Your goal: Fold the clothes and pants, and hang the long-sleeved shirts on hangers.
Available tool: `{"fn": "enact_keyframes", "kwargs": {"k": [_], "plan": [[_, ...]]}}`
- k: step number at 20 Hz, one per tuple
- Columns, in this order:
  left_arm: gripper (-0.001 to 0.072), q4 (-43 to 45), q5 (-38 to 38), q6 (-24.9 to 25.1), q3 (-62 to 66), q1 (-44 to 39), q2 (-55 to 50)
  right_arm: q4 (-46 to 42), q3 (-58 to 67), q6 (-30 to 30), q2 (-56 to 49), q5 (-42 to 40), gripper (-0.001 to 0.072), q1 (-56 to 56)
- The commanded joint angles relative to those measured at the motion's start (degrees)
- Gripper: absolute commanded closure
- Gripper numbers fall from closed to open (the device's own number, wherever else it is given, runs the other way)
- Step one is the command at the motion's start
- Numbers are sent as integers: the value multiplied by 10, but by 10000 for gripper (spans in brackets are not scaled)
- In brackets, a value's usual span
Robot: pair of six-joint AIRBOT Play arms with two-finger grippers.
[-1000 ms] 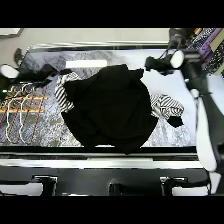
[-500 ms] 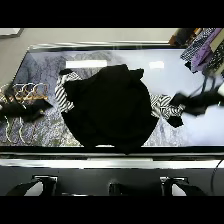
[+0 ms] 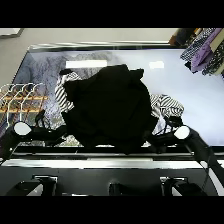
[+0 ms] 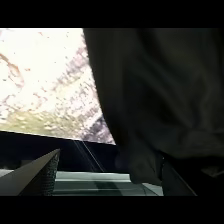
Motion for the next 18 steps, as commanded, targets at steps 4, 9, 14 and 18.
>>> {"fn": "enact_keyframes", "kwargs": {"k": [4,9,14,18], "plan": [[31,-3,57,-33,-10,-45,-14,59,-22,16,-91,-106,274,38],[34,-37,100,-33,-10,-70,-57,59,-22,20,-43,-94,667,38],[49,-62,150,-34,-9,-109,-103,57,-22,41,7,-60,667,38],[673,-61,142,-31,0,-110,-103,55,-18,49,38,-55,668,36]]}}
